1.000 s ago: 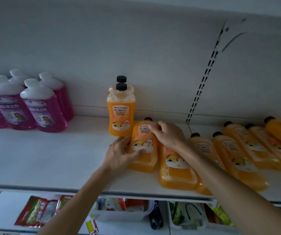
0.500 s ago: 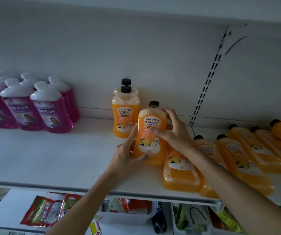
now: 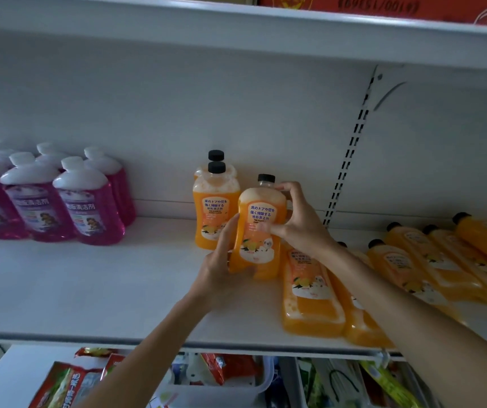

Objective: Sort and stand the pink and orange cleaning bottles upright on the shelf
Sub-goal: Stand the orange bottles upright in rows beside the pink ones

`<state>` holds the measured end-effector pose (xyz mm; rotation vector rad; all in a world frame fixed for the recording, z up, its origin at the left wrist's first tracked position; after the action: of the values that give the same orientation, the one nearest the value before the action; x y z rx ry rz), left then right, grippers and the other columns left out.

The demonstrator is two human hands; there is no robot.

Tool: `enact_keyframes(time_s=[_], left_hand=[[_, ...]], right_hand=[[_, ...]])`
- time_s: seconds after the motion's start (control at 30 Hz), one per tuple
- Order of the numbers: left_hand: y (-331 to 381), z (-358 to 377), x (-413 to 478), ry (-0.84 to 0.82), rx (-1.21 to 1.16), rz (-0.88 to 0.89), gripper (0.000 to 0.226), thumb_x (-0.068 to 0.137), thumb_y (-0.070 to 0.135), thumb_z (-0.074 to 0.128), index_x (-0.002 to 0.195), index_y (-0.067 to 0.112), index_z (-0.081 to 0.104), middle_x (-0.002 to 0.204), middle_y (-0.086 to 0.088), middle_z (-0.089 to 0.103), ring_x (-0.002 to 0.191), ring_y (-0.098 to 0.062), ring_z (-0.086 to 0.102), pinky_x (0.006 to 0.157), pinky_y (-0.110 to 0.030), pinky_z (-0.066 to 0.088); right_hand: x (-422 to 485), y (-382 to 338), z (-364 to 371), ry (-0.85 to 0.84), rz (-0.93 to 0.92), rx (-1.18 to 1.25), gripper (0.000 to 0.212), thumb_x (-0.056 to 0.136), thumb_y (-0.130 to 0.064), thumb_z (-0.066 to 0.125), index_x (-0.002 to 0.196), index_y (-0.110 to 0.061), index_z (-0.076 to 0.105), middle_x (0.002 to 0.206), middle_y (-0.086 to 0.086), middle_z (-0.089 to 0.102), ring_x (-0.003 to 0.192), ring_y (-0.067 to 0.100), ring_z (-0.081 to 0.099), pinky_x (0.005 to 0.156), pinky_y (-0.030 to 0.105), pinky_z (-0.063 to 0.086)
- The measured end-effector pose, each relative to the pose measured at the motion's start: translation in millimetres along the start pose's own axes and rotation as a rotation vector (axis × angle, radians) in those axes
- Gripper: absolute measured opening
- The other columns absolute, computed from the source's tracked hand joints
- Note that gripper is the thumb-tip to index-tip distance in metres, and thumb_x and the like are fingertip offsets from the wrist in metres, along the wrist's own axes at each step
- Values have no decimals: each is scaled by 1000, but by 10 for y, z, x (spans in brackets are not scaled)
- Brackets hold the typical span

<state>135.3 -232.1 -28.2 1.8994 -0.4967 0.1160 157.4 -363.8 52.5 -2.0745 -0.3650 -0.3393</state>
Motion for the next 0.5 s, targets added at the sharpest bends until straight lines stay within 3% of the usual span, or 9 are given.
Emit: enact_keyframes(time_s=[0.1,0.17,0.27,0.4,0.5], left_hand=[[-95,-130,23,52,68,-22,80,80,9,69,129,49,21,123,5,52,103,-8,58,77,-18,51],[-159,-254,27,125,104,-35,72,82,9,67,130,41,26,119,-2,57,96,-14,60,73,-17,50],[-174,-358,25,184,159,-41,59,84,7,64,133,23,35,113,-5,59,91,-16,60,68,-15,48],[-237,-406,28,221,159,-108,55,83,4,59,130,18,36,106,-10,62,86,-24,61,72,-38,54],[-269,-413,52,235,179,-127,55,82,5,59,130,17,35,102,-8,60,84,-25,60,69,-35,52]], right_hand=[[40,-8,12,55,-39,-23,70,69,-18,81,119,-27,33,114,-7,49,96,7,58,68,16,53],[65,6,6,89,-57,-58,72,69,-16,81,118,-28,30,118,-1,47,99,10,57,71,15,51],[99,40,13,93,-61,-85,72,71,-15,79,118,-29,27,118,-1,45,100,8,55,71,11,48],[169,147,-20,105,-62,-127,74,72,-13,79,128,-19,31,122,0,45,103,9,52,72,7,45],[230,240,-135,146,-58,-173,75,72,-11,78,131,-14,34,124,3,45,106,12,52,76,8,46]])
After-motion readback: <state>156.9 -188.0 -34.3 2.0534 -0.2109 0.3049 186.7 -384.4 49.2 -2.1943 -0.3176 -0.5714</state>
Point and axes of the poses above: each hand's wrist, its own x-axis towards the middle knuckle, its own z-axis out of the palm, y = z × x, the point moved 10 cm from there along x, towards the middle knuckle
